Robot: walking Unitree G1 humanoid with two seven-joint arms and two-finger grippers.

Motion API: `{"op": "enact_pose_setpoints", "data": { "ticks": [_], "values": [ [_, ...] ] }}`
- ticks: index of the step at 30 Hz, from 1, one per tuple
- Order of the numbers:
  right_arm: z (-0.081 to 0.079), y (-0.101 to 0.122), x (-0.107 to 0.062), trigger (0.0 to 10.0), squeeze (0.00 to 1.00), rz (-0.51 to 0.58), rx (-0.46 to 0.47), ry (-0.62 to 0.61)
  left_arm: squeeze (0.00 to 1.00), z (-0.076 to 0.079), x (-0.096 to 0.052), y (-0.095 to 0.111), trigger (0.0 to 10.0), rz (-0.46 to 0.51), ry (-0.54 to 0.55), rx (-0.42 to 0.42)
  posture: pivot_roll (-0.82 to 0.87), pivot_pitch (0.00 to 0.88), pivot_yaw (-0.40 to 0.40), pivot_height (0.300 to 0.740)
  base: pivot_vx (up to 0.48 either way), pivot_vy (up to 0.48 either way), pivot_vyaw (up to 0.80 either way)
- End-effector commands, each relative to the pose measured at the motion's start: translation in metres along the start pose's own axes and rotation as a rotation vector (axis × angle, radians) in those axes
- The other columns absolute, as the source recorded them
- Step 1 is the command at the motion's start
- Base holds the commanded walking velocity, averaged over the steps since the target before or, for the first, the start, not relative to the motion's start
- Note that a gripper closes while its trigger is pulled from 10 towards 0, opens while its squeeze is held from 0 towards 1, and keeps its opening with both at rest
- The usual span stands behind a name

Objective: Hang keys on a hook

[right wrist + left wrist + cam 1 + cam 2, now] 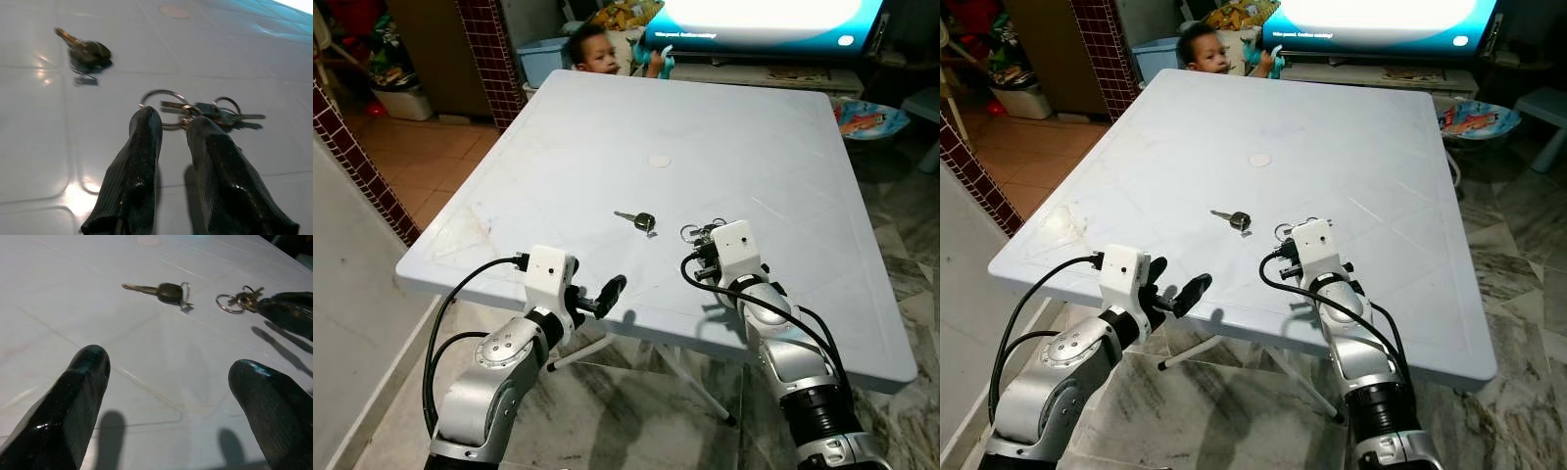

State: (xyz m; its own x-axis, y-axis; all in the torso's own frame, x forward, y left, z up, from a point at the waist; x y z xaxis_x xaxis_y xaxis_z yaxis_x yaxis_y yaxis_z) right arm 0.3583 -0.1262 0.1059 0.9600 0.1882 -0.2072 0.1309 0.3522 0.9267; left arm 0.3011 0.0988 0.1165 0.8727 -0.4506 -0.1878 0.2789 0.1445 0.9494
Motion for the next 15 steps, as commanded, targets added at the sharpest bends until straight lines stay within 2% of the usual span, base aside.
{"op": "enact_pose_setpoints", "data": {
  "ticks": [1, 4, 5, 6, 9, 11, 15],
  "values": [
    [-0.008, -0.001, -0.003, 10.0, 0.0, -0.008, 0.012, 0.011, 0.0, -0.004, 0.001, 0.001, 10.0, 0.009, 0.027, 0.009, 0.0, 0.051, 0.045, 0.74, 0.0, 0.0, 0.0],
    [-0.013, -0.004, -0.007, 10.0, 0.0, -0.015, 0.024, 0.0, 0.0, -0.003, 0.002, 0.001, 10.0, 0.011, 0.027, 0.015, -0.02, 0.052, 0.042, 0.74, 0.0, 0.0, 0.0],
    [-0.013, -0.005, -0.008, 10.0, 0.35, -0.022, 0.021, -0.012, 0.0, -0.003, 0.002, 0.0, 10.0, 0.012, 0.028, 0.014, -0.02, 0.053, 0.043, 0.74, 0.0, 0.0, 0.0],
    [-0.013, -0.006, -0.009, 10.0, 1.0, -0.026, 0.022, -0.013, 0.0, -0.002, 0.002, 0.0, 10.0, 0.012, 0.027, 0.014, -0.02, 0.053, 0.042, 0.74, 0.0, 0.0, 0.0],
    [-0.013, -0.008, -0.01, 10.0, 1.0, -0.034, 0.022, -0.023, 0.0, -0.002, 0.003, -0.001, 10.0, 0.012, 0.027, 0.016, -0.02, 0.053, 0.042, 0.74, 0.0, 0.0, 0.0],
    [0.0, -0.007, -0.007, 10.0, 1.0, -0.032, -0.002, -0.068, 0.0, -0.001, 0.003, -0.001, 10.0, 0.014, 0.025, 0.014, -0.02, 0.053, 0.042, 0.74, 0.0, 0.0, 0.0],
    [0.01, -0.006, -0.004, 10.0, 1.0, -0.031, -0.012, -0.089, 0.0, 0.0, 0.003, -0.001, 10.0, 0.018, 0.024, 0.008, -0.02, 0.053, 0.041, 0.74, 0.0, 0.0, 0.0]
  ]
}}
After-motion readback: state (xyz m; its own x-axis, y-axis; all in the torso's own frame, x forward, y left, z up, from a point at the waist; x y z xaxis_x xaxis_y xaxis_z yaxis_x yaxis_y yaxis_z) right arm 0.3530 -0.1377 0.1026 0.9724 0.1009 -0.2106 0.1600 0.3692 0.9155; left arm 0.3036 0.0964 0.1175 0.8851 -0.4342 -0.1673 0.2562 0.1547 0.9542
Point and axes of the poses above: a point about 5 cm out from each wrist's last joint towards the gripper, its own x axis pointing out of the wrist towards the gripper, its own y axis along the axis of the wrist's last joint, z = x × y, the point moved 3 cm from there along x, pointing out of the wrist towards the gripper, and after that the axes turned 5 degrees about -x, right-handed, at the moved point
